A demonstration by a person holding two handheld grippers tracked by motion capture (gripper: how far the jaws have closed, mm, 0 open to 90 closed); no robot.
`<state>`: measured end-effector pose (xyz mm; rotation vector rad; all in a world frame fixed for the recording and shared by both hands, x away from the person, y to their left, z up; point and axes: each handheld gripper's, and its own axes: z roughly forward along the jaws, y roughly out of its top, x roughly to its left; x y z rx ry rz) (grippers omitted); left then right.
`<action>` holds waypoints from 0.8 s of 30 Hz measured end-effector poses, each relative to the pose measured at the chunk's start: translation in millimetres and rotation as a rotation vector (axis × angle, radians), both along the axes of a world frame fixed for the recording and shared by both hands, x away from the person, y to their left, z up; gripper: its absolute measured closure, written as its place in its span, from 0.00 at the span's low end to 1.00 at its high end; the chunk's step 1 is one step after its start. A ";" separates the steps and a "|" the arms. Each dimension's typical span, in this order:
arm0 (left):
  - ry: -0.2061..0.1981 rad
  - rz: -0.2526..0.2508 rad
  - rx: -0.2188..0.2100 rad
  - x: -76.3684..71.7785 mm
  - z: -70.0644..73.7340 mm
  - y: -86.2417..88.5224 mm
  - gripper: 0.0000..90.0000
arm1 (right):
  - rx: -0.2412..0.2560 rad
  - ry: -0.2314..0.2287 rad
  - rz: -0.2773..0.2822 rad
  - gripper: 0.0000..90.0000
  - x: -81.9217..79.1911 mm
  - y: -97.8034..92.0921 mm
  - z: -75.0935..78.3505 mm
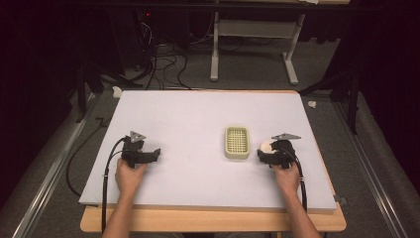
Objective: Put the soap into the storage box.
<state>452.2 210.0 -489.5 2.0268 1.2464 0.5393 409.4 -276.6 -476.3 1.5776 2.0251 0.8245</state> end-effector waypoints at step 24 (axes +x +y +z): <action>0.000 0.000 0.000 0.0 0.0 0.0 0.18 | 0.063 -0.030 0.029 0.27 -7.6 -2.2 11.2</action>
